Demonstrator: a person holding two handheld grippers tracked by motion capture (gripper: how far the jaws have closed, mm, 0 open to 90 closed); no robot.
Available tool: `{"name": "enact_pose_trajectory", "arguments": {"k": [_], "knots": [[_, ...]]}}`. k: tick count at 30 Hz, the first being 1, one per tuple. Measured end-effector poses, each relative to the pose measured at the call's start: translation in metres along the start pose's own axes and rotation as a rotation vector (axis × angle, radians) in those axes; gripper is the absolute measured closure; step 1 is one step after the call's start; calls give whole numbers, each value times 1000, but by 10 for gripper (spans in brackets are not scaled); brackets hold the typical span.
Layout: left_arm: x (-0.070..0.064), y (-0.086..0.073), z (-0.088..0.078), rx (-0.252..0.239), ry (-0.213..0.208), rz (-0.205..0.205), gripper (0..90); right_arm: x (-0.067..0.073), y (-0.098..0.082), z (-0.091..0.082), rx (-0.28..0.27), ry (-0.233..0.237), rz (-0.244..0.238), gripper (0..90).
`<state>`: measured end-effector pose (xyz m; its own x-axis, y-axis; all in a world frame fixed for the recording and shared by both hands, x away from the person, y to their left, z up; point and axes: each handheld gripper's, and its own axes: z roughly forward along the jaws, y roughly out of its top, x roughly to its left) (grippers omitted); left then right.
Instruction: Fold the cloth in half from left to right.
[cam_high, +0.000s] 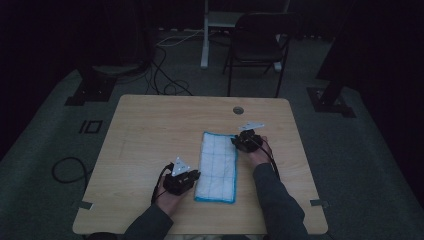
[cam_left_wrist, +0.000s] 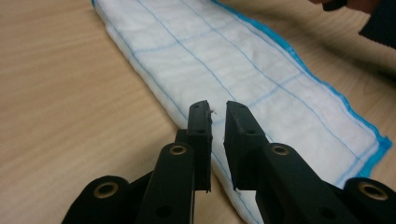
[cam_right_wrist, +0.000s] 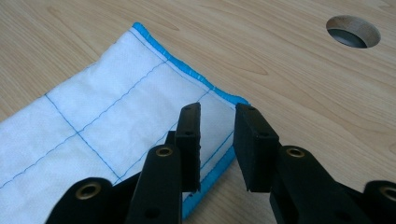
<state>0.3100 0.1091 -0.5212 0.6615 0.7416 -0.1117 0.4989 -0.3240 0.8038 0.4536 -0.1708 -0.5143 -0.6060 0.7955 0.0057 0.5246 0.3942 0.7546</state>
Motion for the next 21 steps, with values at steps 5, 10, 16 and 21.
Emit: {"name": "enact_pose_trajectory", "arguments": {"k": [5,10,16,21], "knots": [[7,13,7,-2,0,30,810,0,-2,-2,-5,-6,7,665],[16,24,13,-6,2,39,805,0,-3,-3,2,-11,19,608],[26,32,23,-13,21,58,801,0,-9,-4,-23,5,51,591],[30,38,31,-16,18,65,785,3,-15,-1,-12,16,52,581]]}}
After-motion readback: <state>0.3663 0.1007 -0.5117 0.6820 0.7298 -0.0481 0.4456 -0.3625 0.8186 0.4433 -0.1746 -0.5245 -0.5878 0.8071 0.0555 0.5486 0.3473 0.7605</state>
